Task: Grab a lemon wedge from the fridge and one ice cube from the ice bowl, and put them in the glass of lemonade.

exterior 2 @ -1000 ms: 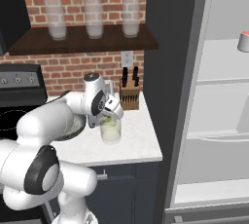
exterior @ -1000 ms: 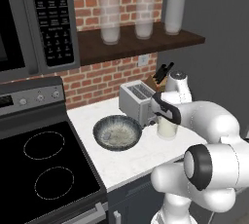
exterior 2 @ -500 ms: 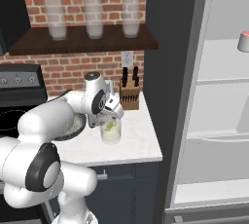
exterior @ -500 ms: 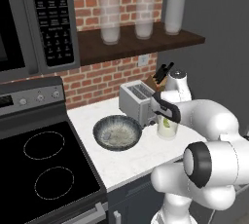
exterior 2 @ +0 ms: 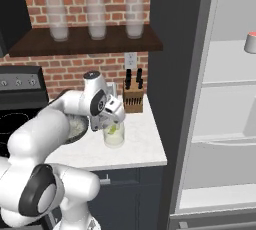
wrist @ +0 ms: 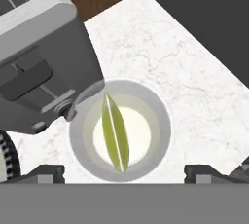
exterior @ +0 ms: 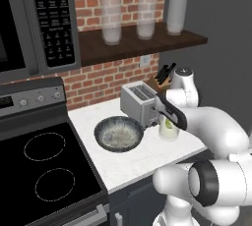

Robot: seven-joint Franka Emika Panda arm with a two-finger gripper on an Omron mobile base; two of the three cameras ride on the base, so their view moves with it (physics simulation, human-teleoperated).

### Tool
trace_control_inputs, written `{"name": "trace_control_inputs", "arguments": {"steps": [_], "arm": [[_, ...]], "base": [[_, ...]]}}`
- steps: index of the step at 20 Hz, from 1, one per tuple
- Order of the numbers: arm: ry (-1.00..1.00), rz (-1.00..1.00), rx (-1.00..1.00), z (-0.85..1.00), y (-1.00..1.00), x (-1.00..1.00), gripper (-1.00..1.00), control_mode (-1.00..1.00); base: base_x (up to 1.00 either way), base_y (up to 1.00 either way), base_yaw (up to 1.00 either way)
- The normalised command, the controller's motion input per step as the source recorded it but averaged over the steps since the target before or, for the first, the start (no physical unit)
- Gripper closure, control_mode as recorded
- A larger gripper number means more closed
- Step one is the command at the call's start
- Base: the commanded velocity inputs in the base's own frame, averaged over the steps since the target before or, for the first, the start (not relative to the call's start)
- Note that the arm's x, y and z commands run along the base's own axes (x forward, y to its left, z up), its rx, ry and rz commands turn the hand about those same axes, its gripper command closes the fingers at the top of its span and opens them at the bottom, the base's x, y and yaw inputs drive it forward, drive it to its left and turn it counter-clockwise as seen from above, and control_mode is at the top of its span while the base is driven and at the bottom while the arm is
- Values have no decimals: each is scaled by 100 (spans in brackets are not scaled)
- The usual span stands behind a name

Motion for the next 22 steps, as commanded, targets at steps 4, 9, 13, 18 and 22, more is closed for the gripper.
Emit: {"name": "trace_control_inputs", "arguments": {"steps": [4,9,13,18,22], "arm": [[9,9,0,31,0,-80,-100,-100],[24,21,0,23,14,-42,-100,-100],[4,21,3,6,40,-17,-100,-100],[-1,19,9,4,83,-1,-100,-100],[9,17,0,9,100,27,-100,-100]], "base": [[0,0,0],[0,0,0],[0,0,0],[0,0,0],[0,0,0]]}}
